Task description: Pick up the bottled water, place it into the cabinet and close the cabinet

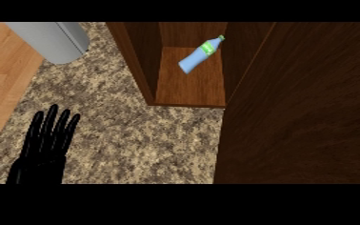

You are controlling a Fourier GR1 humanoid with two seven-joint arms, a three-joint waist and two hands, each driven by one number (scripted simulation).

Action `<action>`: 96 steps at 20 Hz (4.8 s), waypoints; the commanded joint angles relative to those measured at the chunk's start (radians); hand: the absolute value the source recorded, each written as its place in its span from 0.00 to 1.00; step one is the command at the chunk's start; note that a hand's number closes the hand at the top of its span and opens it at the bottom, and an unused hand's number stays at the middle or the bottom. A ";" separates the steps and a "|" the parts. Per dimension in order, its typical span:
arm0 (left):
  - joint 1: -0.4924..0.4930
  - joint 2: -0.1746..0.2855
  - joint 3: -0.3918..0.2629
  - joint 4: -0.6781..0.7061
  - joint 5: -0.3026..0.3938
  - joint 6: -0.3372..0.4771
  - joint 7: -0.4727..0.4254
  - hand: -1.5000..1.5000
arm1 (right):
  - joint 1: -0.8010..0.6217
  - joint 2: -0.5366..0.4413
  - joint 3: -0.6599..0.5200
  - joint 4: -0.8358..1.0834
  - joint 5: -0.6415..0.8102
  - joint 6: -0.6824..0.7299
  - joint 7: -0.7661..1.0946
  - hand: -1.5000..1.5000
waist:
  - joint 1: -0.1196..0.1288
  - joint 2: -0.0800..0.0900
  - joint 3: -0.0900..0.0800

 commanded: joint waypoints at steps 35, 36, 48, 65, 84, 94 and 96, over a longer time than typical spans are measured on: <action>0.100 0.233 0.182 -0.028 0.131 -0.322 0.018 0.00 | -0.505 -0.017 0.172 0.005 0.002 -0.102 0.309 1.00 | 0.225 0.053 -0.017; 0.101 0.234 0.187 -0.036 0.141 -0.322 0.021 0.00 | -0.518 -0.010 0.162 0.012 0.002 -0.114 0.318 1.00 | 0.231 0.052 -0.017; 0.106 0.248 0.208 -0.008 0.163 -0.351 0.027 0.00 | -0.643 0.034 0.165 0.053 -0.057 -0.126 0.405 1.00 | 0.218 0.058 -0.017; 0.077 0.257 0.232 0.008 0.171 -0.386 0.019 0.00 | -0.680 0.099 0.094 0.191 -0.256 -0.133 0.414 1.00 | 0.243 0.095 -0.013; 0.087 0.254 0.256 0.078 0.204 -0.416 0.023 0.00 | -1.313 0.351 -0.051 0.670 -0.214 -0.279 0.785 1.00 | 0.205 0.060 -0.003; 0.110 0.244 0.287 0.111 0.205 -0.439 -0.004 0.00 | -1.738 0.400 -0.221 1.084 -0.150 -0.558 0.740 1.00 | 0.170 0.054 0.007; 0.124 0.248 0.285 0.099 0.209 -0.451 0.000 0.00 | -1.795 0.400 -0.265 1.158 -0.136 -0.625 0.732 1.00 | 0.170 0.054 0.007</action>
